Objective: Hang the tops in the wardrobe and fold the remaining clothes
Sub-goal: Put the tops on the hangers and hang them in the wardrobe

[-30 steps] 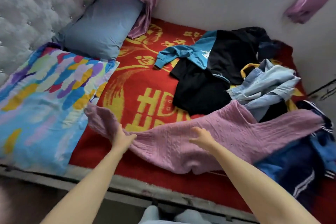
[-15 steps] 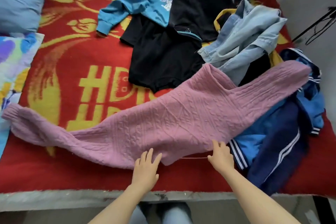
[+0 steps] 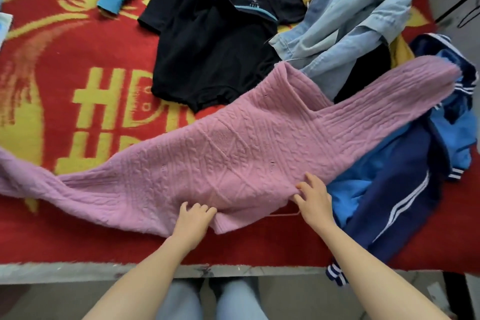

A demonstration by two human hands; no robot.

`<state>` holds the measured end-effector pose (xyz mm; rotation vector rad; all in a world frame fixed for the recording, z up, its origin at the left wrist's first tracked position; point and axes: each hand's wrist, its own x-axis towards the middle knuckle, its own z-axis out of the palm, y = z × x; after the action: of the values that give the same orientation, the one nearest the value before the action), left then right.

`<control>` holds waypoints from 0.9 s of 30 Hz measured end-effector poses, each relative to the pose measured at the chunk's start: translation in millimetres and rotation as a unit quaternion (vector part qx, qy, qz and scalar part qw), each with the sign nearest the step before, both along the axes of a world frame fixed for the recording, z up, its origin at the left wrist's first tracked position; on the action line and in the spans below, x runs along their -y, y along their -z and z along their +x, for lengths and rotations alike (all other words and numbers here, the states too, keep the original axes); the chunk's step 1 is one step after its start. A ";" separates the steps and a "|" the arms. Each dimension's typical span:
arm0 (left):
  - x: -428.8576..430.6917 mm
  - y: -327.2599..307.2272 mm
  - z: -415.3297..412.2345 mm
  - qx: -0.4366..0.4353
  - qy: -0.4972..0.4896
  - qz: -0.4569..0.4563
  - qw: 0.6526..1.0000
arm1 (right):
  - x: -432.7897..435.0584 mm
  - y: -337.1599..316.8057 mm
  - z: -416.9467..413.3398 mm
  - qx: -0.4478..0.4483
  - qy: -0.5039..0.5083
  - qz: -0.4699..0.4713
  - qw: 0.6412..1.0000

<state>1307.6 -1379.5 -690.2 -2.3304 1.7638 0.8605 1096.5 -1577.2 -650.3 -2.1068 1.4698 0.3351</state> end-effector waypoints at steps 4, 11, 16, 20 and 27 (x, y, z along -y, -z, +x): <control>13.4 -71.1 31.9 -0.194 -0.289 -0.066 0.935 | 22.5 -58.9 15.2 0.131 0.076 0.038 0.988; -0.5 -252.0 148.0 -0.272 -0.461 -0.334 0.776 | 55.0 -228.7 135.7 0.326 -0.023 -0.001 0.945; -42.8 -354.1 215.2 -0.260 -0.480 -0.481 0.686 | 29.4 -356.0 227.6 0.480 -0.053 -0.001 0.875; -94.5 -419.9 273.0 -0.254 -0.484 -0.565 0.618 | -5.5 -415.3 303.6 0.537 -0.090 0.007 0.839; -150.7 -427.0 361.0 -0.227 -0.495 -0.575 0.610 | -82.2 -364.7 427.3 0.393 -0.110 -0.023 0.913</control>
<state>1668.6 -1228.7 -263.2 -4.5391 0.9370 0.2294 1523.9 -1495.0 -285.6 -2.0689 0.7679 -0.4403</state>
